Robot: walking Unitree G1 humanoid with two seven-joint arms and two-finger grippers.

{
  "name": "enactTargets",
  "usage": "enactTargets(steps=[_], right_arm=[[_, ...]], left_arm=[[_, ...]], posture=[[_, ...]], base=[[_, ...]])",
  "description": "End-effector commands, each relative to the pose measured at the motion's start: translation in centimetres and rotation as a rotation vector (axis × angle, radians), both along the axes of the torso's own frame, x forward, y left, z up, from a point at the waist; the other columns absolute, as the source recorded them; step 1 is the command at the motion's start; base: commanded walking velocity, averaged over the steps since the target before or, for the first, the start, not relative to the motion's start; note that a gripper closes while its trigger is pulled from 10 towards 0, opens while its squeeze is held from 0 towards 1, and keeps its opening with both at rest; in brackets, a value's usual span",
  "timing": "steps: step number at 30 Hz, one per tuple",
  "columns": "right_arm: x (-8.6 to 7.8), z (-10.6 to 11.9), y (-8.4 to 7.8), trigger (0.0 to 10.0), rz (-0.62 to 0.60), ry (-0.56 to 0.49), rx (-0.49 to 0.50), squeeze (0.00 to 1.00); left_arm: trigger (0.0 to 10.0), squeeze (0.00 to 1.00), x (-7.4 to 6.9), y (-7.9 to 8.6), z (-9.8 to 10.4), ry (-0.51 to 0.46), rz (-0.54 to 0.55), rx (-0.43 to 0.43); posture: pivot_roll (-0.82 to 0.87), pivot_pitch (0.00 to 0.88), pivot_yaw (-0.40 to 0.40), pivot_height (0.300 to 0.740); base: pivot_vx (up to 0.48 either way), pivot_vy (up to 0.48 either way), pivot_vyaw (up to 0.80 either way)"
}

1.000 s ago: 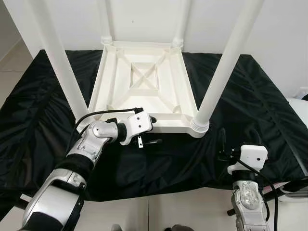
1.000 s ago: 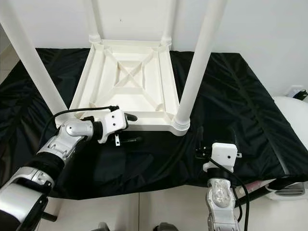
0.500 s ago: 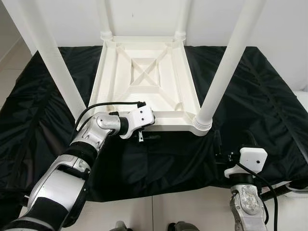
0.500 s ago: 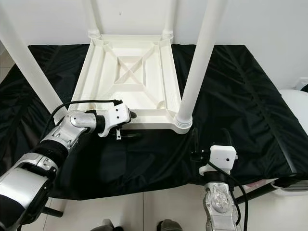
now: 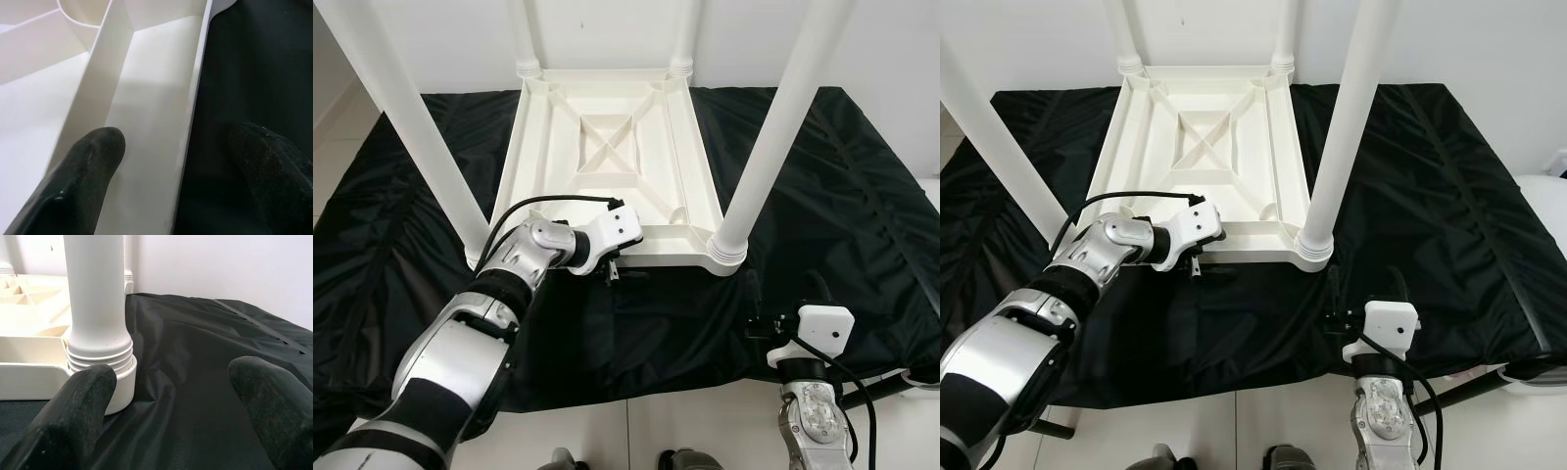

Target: Building children table

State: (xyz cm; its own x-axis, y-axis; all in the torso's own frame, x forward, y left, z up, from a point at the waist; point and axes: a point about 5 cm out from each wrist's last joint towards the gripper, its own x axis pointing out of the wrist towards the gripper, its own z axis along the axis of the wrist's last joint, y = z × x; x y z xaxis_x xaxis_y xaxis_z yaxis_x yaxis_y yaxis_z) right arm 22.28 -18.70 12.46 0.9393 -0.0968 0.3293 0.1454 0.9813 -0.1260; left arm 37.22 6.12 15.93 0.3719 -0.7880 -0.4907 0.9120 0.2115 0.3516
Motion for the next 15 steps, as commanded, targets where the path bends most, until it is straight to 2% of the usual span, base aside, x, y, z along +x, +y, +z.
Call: enactTargets(steps=[1,8,15], right_arm=[[-0.12,-0.11,0.17,10.0,0.002,0.008,-0.006,0.00],[-0.06,-0.08,0.31,10.0,-0.001,0.003,-0.005,0.00],[-0.08,-0.02,0.39,10.0,-0.005,-0.004,-0.004,0.00]], left_arm=[[10.0,0.00,0.44,0.35,-0.34,0.009,0.090,0.017],[10.0,0.00,0.61,0.68,-0.68,0.058,0.117,0.070],[10.0,0.00,0.64,0.44,-0.74,0.067,0.124,0.083]], posture=[[-0.14,0.070,0.095,0.740],[-0.14,0.062,0.109,0.740],[-0.15,0.057,0.117,0.740]], base=[[0.000,0.000,0.00],[0.000,0.000,0.00],[0.000,0.000,0.00]])
